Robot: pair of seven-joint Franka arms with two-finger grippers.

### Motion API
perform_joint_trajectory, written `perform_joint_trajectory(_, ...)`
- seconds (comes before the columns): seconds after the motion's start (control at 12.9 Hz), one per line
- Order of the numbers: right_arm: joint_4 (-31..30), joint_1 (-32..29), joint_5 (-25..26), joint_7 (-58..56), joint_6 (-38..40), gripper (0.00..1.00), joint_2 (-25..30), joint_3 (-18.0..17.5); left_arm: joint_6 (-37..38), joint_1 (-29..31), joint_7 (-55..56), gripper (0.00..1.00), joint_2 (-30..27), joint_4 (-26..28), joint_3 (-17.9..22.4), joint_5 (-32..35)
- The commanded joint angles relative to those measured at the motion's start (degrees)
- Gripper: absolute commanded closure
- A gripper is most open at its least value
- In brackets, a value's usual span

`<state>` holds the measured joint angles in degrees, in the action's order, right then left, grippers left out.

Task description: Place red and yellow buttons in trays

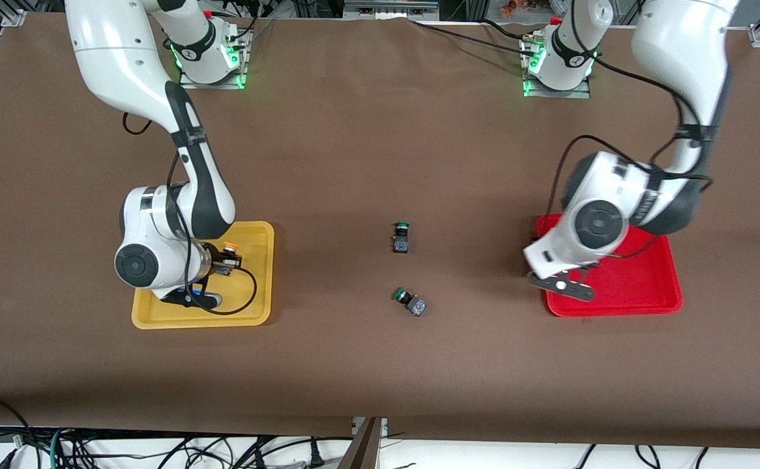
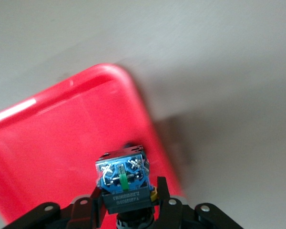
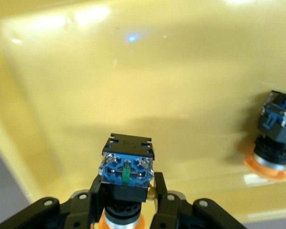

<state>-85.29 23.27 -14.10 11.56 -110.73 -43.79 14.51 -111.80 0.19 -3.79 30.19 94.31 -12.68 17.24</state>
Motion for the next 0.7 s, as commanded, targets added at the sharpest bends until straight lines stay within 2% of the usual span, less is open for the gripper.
perform_joint_trajectory(0.0,0.6,-0.7,0.2,-1.4,-0.4,0.00,0.3,-0.4,-0.3,8.8,-16.4,1.00,0.0,1.8,-0.9,1.2)
perform_joint_trajectory(0.16,2.2,-0.7,0.3,-1.4,3.7,0.00,5.0,0.7,-4.1,12.1,-25.1,0.94,2.6,2.5,-1.0,1.1)
perform_joint_trajectory(0.23,3.4,-0.7,0.3,-1.5,8.1,0.00,7.3,2.0,-6.9,13.1,-27.1,0.89,3.2,4.2,-0.9,1.2)
perform_joint_trajectory(0.31,5.6,-0.7,0.3,-2.2,12.7,0.00,9.7,3.5,-10.9,14.6,-28.3,0.75,3.6,6.4,-0.9,1.2)
perform_joint_trajectory(0.47,10.8,-0.7,0.3,-7.1,21.0,0.00,13.1,6.6,-15.3,15.6,-28.9,0.00,3.7,9.0,-0.9,1.2)
perform_joint_trajectory(0.62,15.4,-0.7,0.2,-9.3,29.2,0.00,15.7,9.5,-14.7,16.0,-29.6,0.00,2.8,8.3,-1.1,1.1)
